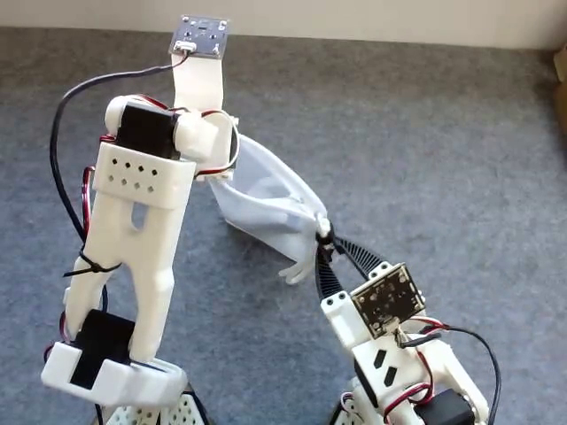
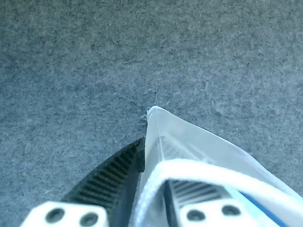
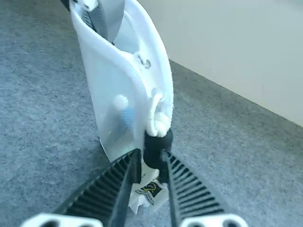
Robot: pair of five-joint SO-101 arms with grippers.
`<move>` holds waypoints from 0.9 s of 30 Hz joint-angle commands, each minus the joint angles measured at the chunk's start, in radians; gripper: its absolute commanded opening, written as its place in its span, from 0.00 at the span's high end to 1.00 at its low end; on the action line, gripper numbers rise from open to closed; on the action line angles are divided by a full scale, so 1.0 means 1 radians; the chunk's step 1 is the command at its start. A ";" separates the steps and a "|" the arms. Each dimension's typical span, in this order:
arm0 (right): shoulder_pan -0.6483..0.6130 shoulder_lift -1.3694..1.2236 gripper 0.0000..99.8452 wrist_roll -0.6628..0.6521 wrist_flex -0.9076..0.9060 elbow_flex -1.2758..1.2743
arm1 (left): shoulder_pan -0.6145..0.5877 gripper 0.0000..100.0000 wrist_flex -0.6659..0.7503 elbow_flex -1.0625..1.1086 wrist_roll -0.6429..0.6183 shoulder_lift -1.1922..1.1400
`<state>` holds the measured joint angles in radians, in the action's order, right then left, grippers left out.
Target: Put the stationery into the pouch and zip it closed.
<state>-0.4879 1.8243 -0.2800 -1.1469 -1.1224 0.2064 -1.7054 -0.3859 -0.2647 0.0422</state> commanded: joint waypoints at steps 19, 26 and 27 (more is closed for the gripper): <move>0.013 0.013 0.85 0.051 0.194 -0.130 | -0.012 0.94 0.046 0.053 -0.005 0.001; 0.010 0.013 0.88 -0.038 0.194 -0.117 | -0.012 0.94 0.046 0.053 -0.005 0.001; 0.010 0.013 0.91 -0.038 0.194 -0.117 | -0.012 0.94 0.046 0.053 -0.005 0.001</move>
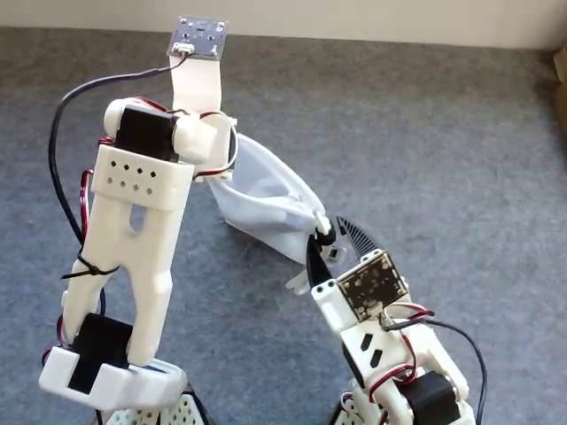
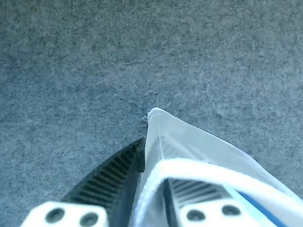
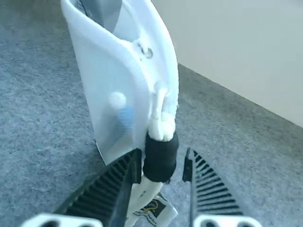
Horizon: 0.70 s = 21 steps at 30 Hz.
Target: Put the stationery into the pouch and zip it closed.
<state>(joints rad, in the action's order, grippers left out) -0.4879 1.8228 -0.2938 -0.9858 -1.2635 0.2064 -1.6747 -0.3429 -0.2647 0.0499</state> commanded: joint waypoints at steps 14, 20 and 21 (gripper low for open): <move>0.007 0.016 1.00 -0.026 -0.064 0.176 | -0.012 0.94 0.015 0.010 -0.003 -0.008; -0.044 0.016 1.00 -0.026 -0.229 0.282 | -0.010 0.94 0.020 0.002 0.057 0.001; -0.071 0.016 1.00 -0.026 -0.248 0.286 | -0.007 0.94 0.031 0.002 0.063 0.001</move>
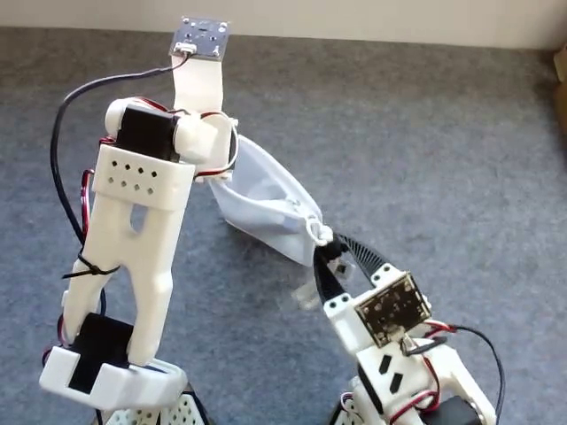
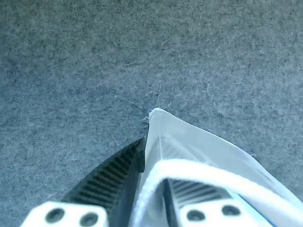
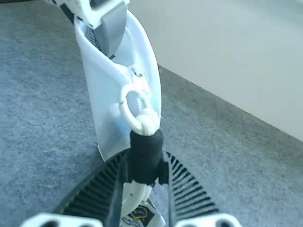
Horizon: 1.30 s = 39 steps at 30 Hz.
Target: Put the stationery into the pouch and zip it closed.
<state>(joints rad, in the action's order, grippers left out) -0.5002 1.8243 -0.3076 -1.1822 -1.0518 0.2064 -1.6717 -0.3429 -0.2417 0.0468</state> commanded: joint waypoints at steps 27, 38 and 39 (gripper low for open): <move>-0.124 0.016 1.00 -0.008 -0.467 0.343 | 0.472 0.78 0.055 -0.239 0.431 0.001; -0.124 0.016 1.00 -0.008 -0.472 0.346 | 0.521 0.78 -0.078 -0.426 0.446 0.005; -0.124 0.016 1.00 -0.008 -0.472 0.346 | 0.515 0.78 -0.081 -0.433 0.446 0.005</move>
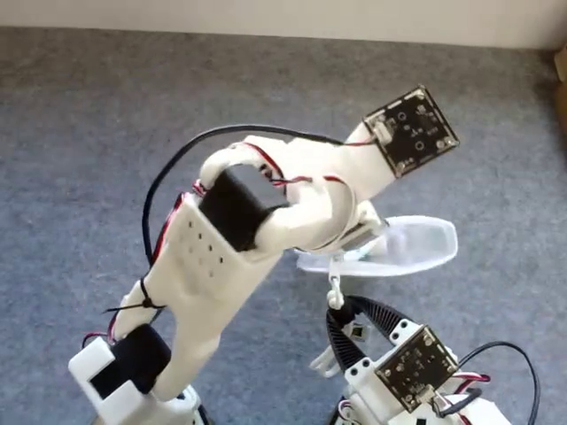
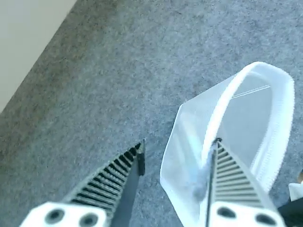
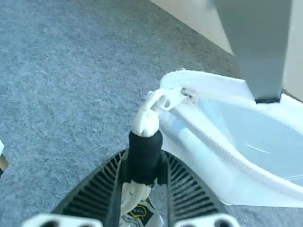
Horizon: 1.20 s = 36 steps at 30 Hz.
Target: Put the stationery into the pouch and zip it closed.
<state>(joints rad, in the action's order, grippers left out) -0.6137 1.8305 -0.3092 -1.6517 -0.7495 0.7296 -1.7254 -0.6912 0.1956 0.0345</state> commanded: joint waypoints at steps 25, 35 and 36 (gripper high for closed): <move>0.142 0.008 1.00 -0.006 0.005 0.165 | -0.104 0.78 -0.029 0.314 0.186 0.486; 0.145 0.008 1.00 -0.002 0.041 0.159 | -0.002 0.75 -0.029 0.618 0.221 0.664; 0.145 0.008 1.00 -0.002 0.041 0.159 | 0.019 0.74 -0.029 0.641 0.221 0.671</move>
<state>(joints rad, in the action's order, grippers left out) -0.4833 1.8320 -0.3092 -1.6533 -0.6375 0.6651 -1.7484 -0.1066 0.4074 0.6529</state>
